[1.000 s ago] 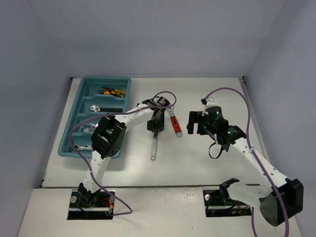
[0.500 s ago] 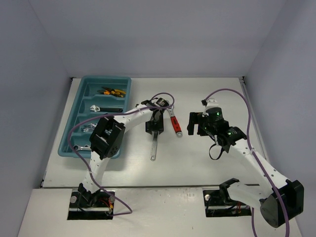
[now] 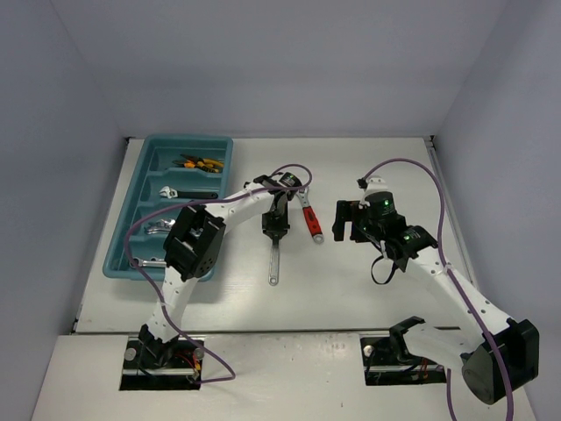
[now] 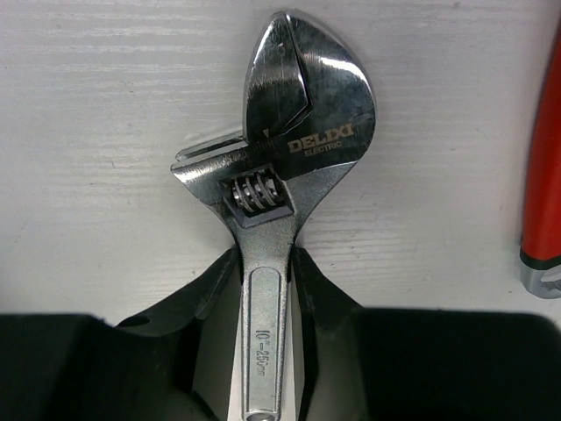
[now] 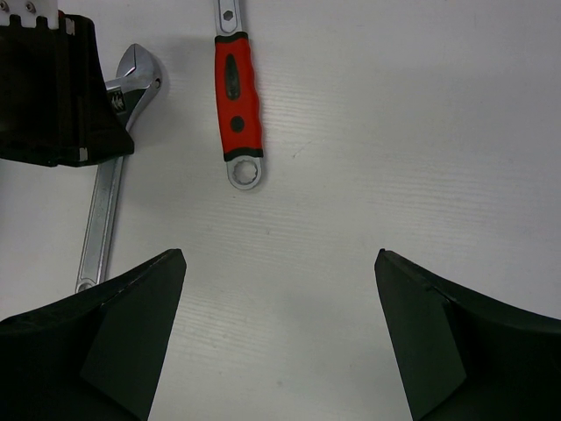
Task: Sort the tools into containers
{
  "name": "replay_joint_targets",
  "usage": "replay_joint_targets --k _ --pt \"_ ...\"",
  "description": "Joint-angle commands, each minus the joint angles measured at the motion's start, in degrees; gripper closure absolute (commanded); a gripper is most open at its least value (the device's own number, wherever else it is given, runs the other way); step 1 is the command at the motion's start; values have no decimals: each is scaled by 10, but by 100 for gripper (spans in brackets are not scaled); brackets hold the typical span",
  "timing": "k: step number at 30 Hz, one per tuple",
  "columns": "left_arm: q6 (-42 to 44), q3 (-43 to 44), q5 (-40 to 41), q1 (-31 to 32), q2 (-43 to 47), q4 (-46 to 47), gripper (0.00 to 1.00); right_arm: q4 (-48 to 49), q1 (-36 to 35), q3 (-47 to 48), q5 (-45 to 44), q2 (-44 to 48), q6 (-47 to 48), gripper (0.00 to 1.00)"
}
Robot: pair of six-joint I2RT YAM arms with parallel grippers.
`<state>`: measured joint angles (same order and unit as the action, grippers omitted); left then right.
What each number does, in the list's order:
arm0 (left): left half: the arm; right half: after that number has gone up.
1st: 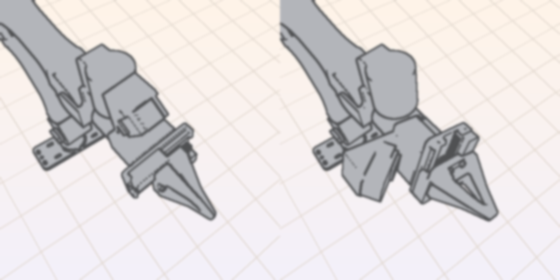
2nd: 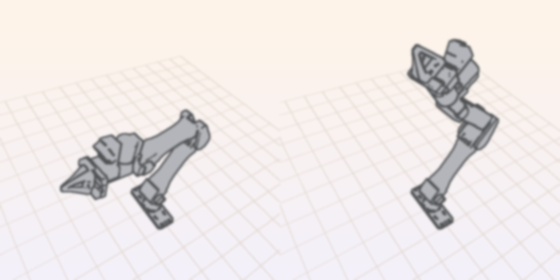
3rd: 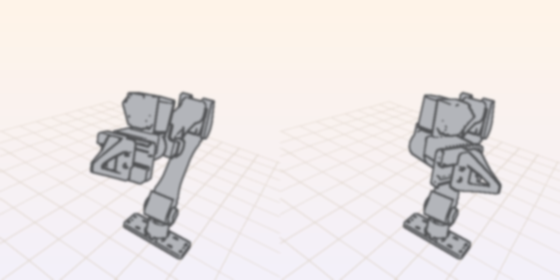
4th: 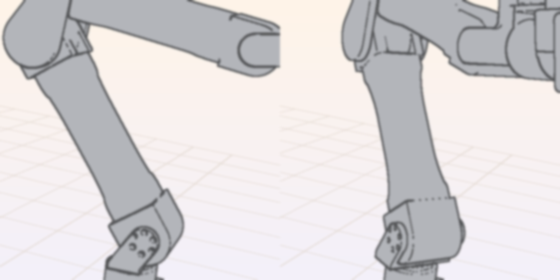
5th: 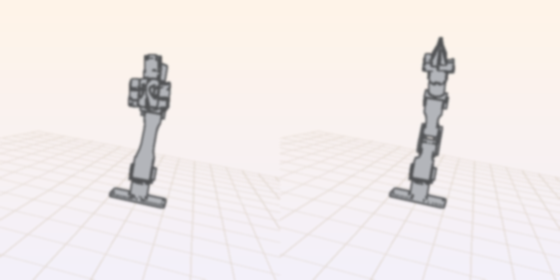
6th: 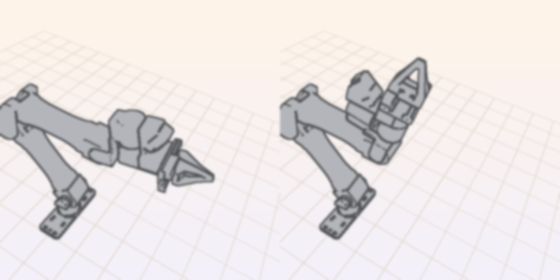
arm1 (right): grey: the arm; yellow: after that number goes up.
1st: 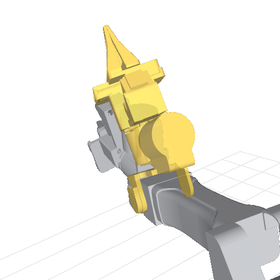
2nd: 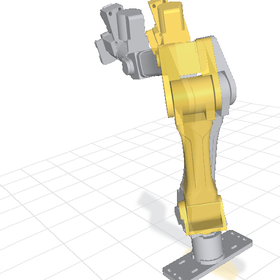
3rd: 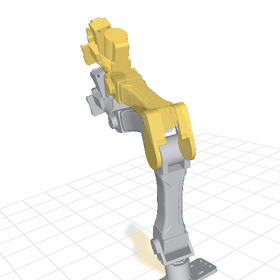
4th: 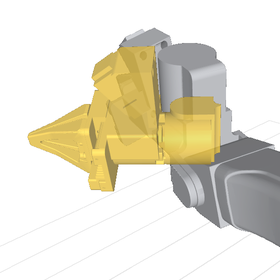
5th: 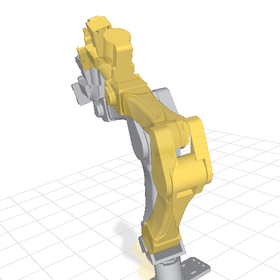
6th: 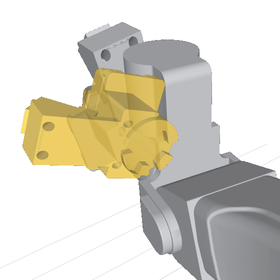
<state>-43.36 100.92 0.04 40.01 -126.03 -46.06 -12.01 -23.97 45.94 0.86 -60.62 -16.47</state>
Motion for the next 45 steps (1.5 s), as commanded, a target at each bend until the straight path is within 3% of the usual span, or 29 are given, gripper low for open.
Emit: replay_joint_targets --k 1,9,27,36,45 --pt "34 -3 15 2 -33 -7 100 15 3 2 -5 8 -3 13" --pt "67 7 73 -2 59 -6 100 13 3 16 -6 7 1 13" --pt "45 14 35 -47 155 32 100 6 4 29 -26 4 1 13" --pt "-65 30 25 -170 262 40 100 6 4 33 -23 2 1 13" --pt "-191 -73 43 -348 339 150 100 6 4 27 -20 10 -5 13"
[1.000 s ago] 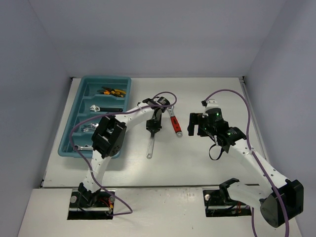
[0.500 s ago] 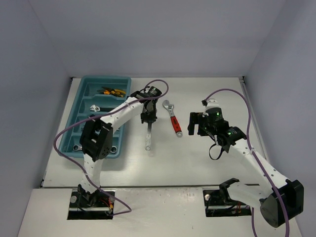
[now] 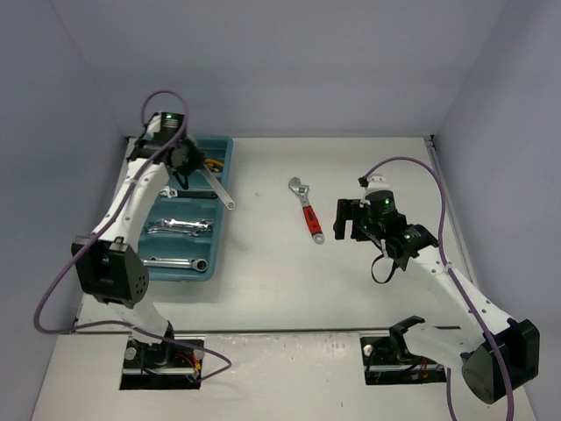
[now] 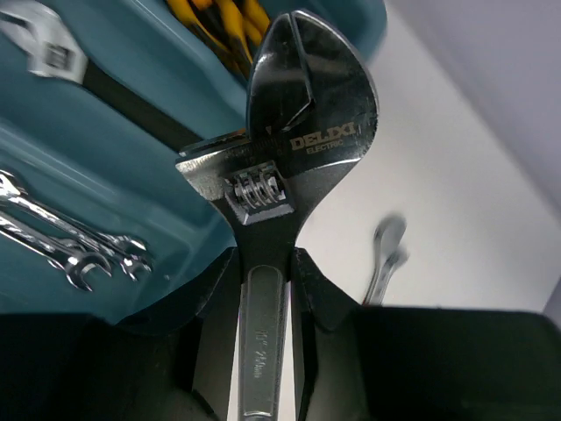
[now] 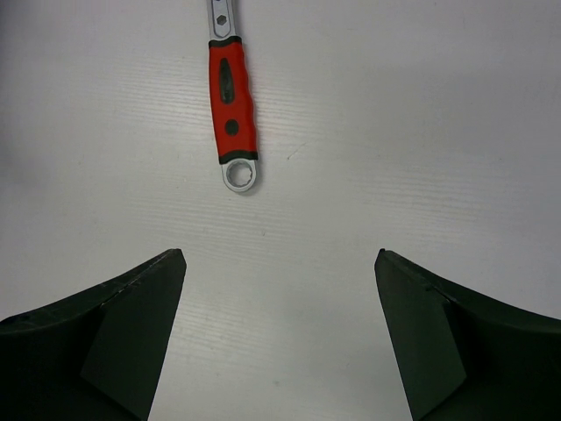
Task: Sort the tools into containers
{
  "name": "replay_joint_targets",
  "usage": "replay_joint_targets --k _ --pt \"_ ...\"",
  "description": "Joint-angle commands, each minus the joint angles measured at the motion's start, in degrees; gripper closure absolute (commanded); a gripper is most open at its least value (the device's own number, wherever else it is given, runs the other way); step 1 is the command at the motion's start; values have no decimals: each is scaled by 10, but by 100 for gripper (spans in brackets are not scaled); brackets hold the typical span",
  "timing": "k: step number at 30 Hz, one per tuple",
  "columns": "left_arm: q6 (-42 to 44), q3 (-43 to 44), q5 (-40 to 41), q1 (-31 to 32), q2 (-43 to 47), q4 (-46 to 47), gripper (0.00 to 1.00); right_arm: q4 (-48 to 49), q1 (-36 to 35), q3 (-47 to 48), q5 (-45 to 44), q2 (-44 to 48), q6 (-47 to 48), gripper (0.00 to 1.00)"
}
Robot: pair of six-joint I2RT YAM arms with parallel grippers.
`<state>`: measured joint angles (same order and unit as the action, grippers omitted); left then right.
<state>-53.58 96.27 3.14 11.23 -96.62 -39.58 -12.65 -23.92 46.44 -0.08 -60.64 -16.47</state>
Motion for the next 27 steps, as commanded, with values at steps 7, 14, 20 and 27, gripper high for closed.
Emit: replay_joint_targets --k 7,14,20,27 --pt "-178 -85 37 -138 11 185 100 10 5 17 -4 19 -13 13" --pt "-217 -71 55 -156 -53 218 100 7 5 11 -4 21 -18 13" --pt "-228 -53 58 -161 -85 204 100 7 5 11 -4 20 -18 13" --pt "-282 -106 42 -160 -81 230 100 8 5 18 -4 -4 -13 13"
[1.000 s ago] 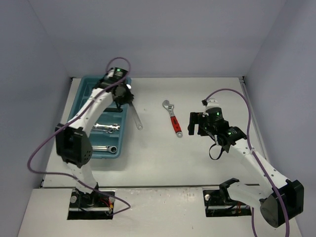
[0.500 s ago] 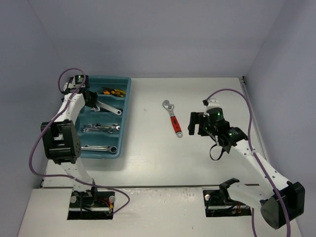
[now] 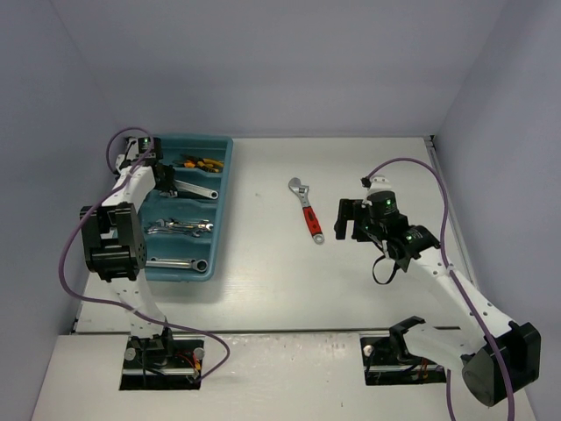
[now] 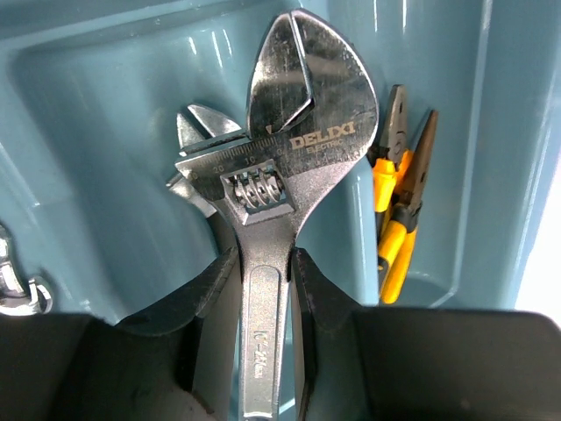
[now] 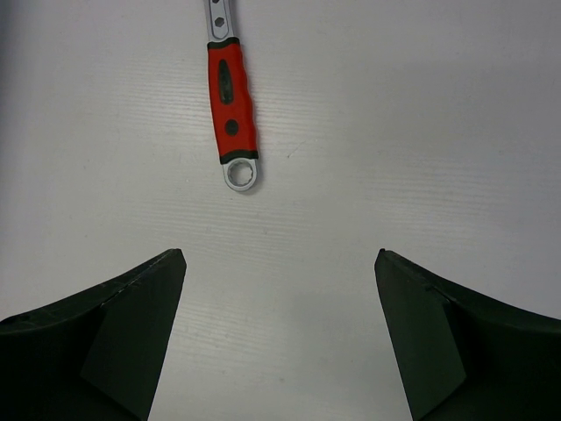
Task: Sort the tools into containers
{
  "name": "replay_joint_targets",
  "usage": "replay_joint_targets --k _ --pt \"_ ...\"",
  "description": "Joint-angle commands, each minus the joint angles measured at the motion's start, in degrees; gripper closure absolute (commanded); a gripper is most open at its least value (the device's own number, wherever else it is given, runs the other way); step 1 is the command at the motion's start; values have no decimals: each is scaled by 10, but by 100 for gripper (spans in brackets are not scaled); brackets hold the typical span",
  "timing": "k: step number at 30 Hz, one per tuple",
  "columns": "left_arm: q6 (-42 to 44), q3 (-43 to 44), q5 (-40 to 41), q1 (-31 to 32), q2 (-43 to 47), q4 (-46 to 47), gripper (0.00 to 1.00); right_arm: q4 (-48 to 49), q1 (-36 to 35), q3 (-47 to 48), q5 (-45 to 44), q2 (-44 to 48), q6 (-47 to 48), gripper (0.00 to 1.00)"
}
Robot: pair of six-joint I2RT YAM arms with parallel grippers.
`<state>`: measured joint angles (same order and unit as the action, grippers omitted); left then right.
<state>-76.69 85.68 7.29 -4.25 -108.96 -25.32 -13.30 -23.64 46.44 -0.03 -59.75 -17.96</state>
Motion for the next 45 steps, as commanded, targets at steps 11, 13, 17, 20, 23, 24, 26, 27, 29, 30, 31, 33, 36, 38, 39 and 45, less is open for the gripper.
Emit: replay_joint_targets --k 11,13,17,20,23,24,26,27,29,30,31,33,36,38,39,45 --pt "-55 -1 -31 -7 33 95 80 14 3 13 -7 -12 6 13" --pt "-52 -1 -32 -7 38 94 72 14 3 12 -9 -9 7 13" --pt "-30 14 -33 -7 48 68 59 14 3 17 -11 -18 11 13" --pt "-18 20 -31 -8 59 41 49 14 3 28 -6 -33 11 13" --pt "-13 10 -33 -8 76 43 44 15 3 43 -4 -50 13 13" --pt "-8 9 -35 -7 82 43 43 16 3 48 -4 -55 15 13" --pt "13 13 -43 -4 95 40 42 16 2 58 -4 -72 17 13" --pt "26 17 -48 -2 102 38 42 17 2 66 -4 -82 19 13" --pt "62 27 -58 7 121 32 42 17 1 83 -4 -107 22 13" --pt "91 32 -62 16 133 26 41 18 1 92 -4 -125 23 13" --pt "121 38 -67 26 144 17 41 18 0 97 -4 -141 24 13" --pt "174 52 -70 43 162 -6 40 18 -2 110 -2 -170 26 13" --pt "273 67 -56 103 197 -57 39 19 -10 141 13 -237 30 14" --pt "321 64 -48 144 214 -98 38 19 -21 162 11 -282 34 15" --pt "343 60 -46 164 223 -116 38 19 -27 172 9 -303 36 16" --pt "403 -18 -40 257 301 -175 35 21 -59 228 -22 -414 41 20"
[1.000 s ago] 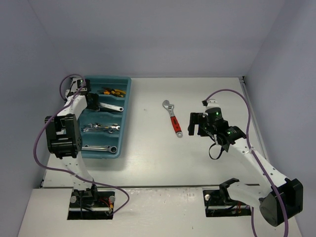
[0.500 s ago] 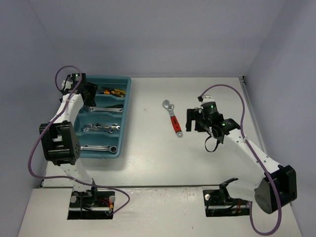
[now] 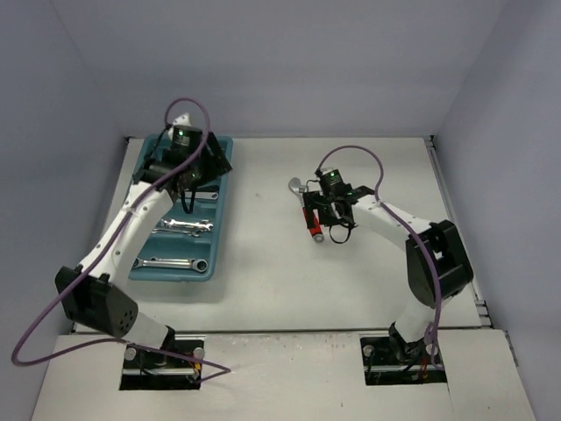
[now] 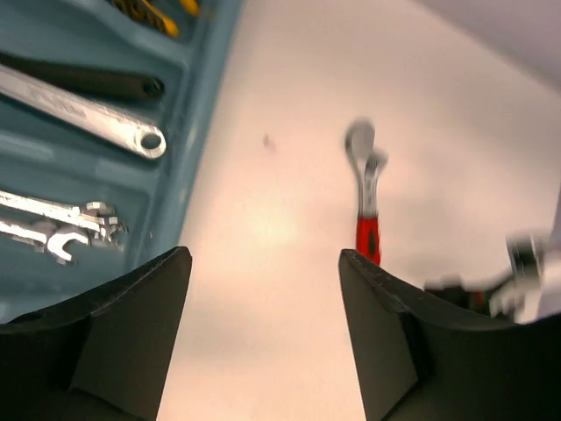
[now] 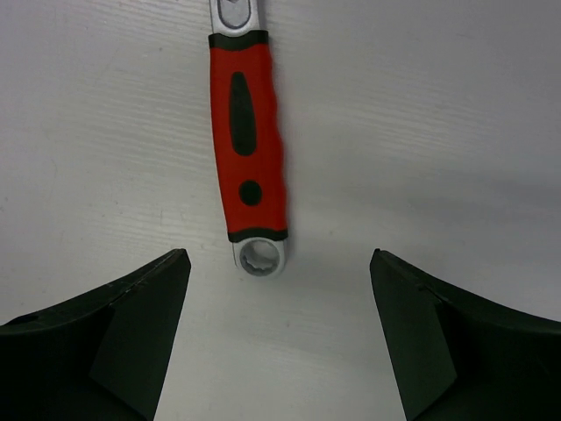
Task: Sort the tools into containers
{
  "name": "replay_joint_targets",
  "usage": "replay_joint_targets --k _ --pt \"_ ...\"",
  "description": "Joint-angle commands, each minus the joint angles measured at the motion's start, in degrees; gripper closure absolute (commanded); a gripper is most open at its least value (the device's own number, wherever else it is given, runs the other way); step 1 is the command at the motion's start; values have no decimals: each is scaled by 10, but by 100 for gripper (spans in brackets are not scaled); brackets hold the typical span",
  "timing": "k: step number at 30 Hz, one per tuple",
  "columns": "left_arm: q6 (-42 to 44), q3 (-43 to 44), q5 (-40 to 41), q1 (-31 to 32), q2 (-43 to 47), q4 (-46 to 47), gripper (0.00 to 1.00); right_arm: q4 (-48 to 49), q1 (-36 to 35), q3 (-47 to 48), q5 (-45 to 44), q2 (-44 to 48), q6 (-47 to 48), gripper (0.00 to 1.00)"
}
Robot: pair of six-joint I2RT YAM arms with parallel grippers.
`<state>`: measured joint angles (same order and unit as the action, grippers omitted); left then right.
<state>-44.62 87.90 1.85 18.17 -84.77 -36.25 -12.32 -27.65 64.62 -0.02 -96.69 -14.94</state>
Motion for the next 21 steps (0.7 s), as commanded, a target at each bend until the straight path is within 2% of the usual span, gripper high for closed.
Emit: replay_joint_targets --k 1,6,10,11,12,14,15,21 --pt "87 -55 16 41 70 -73 34 12 -21 55 -21 -60 10 21" --pt "81 -143 -4 65 135 -92 34 13 -27 94 -40 -125 -1 30" --pt "73 -189 -11 73 168 -92 34 13 -35 104 -57 -161 -9 45" --pt "73 -195 -12 74 173 -93 34 13 -38 103 -61 -166 -11 51" --pt "69 -200 -14 75 177 -92 34 16 -43 100 -62 -169 -12 62" --pt "54 -206 -18 78 184 -91 34 25 -54 79 -70 -166 -14 91" --pt "49 -207 -19 81 185 -91 34 27 -62 66 -72 -161 -16 98" --pt "36 -191 -19 90 167 -89 34 34 -124 -42 -73 -95 -43 100"
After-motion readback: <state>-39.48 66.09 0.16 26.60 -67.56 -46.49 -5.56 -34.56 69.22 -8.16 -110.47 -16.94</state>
